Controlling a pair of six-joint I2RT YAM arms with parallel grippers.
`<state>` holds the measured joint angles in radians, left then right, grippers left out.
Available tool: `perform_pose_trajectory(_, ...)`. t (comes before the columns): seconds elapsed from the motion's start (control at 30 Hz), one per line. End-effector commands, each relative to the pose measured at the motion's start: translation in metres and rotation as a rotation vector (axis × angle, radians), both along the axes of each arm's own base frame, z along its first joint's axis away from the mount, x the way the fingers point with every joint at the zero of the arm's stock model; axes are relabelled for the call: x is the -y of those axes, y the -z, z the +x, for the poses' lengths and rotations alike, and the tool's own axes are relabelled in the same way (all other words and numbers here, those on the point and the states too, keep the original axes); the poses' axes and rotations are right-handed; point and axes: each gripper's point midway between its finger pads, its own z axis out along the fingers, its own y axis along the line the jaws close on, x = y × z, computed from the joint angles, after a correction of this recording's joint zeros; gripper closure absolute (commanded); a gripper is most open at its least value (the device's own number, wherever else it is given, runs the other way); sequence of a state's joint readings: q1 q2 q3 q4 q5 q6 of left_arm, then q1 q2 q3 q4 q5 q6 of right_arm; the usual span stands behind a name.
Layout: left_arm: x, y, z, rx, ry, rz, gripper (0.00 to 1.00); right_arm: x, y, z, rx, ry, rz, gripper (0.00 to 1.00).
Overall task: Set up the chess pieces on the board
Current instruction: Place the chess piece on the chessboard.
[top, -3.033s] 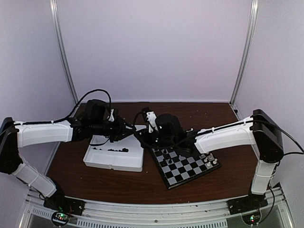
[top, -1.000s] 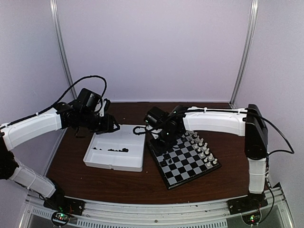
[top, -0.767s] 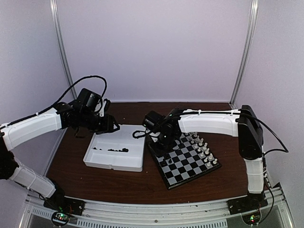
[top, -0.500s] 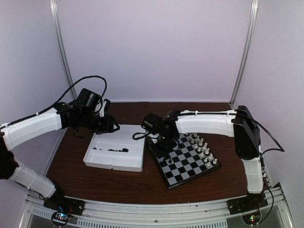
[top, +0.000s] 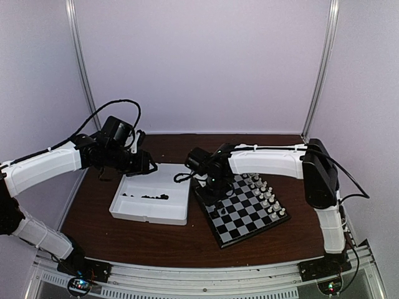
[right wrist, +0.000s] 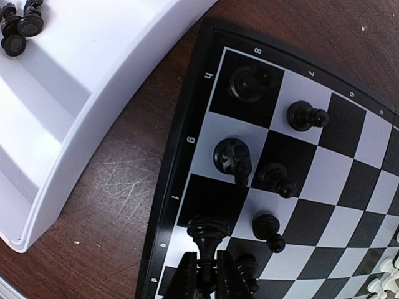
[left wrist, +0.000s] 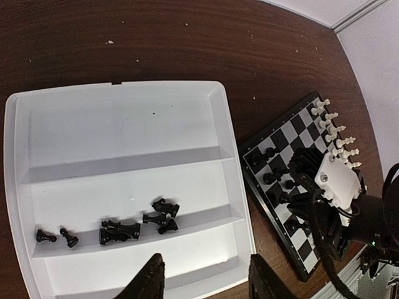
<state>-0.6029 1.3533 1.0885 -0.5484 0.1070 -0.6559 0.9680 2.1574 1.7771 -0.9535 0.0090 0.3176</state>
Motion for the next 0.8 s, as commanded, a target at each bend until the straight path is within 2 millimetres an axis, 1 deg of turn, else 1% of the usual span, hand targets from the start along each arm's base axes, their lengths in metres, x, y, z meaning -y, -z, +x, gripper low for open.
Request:
perform_pose_trajectory(0.0,-0.0001,-0.009,0.0085,0.041,-0.005,0.002,0.54,0.0004,0.0019,0.0086,0.02,0.004,-0.021,0.91)
perform_pose_trajectory(0.33,-0.0012,-0.0073,0.0086,0.041,-0.007,0.009,0.54,-0.0002,0.0042,0.0118,0.021,0.003,-0.028,0.89)
perform_pose_trajectory(0.47,-0.0015,-0.0076,0.0088,0.044,-0.006,0.012,0.54,0.0011,0.0036,0.0135,0.022,0.006,-0.031,0.86)
perform_pose_trajectory(0.6,-0.0023,-0.0075,0.0089,0.047,-0.008,0.015,0.53,0.0006,0.0021,0.0135,0.023,0.006,-0.027,0.79)
perform_pose_trajectory(0.77,-0.0024,-0.0068,0.0087,0.045,-0.008,0.015,0.53,-0.0004,0.0001,0.014,0.027,0.004,-0.021,0.78)
